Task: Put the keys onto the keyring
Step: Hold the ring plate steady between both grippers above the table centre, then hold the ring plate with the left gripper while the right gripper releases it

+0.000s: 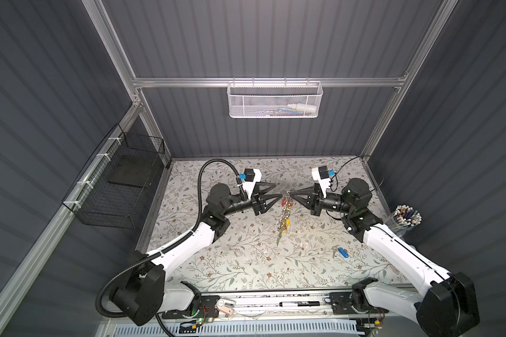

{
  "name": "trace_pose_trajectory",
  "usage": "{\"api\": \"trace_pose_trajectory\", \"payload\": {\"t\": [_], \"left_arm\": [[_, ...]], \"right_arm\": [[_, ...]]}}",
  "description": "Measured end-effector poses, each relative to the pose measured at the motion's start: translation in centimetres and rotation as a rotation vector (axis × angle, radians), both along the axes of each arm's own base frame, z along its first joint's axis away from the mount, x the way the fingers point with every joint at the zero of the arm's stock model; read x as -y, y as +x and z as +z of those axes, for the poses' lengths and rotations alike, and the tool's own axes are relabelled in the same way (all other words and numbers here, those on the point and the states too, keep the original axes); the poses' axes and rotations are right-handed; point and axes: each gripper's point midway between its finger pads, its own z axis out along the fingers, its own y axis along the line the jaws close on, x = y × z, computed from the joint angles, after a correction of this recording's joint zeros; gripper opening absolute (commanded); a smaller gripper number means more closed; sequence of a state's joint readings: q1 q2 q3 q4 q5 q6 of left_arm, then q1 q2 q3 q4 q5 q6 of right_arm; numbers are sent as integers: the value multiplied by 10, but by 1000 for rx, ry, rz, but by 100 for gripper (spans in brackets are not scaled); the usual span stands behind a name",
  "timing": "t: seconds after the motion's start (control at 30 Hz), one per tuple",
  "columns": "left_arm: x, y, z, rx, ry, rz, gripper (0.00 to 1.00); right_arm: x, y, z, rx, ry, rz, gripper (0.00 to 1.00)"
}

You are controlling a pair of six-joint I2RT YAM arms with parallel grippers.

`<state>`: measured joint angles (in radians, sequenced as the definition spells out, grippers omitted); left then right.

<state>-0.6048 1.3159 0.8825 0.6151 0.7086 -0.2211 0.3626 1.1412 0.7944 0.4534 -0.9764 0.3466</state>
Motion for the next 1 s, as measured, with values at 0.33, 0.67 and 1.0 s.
{"api": "trace_pose_trajectory", "payload": {"t": [0.33,0.67,1.0], "left_arm": [[12,-10,-6,33,198,-134,50],[16,-12,-14,3,237,-186,35],[19,-9,-8,10,234,-191,22]], "right_arm": [[-4,-6,-2,9,-8,25,0],[-5,-7,-4,19,-17,31,0],[-8,-8,-7,15,-21,42,0]]}}
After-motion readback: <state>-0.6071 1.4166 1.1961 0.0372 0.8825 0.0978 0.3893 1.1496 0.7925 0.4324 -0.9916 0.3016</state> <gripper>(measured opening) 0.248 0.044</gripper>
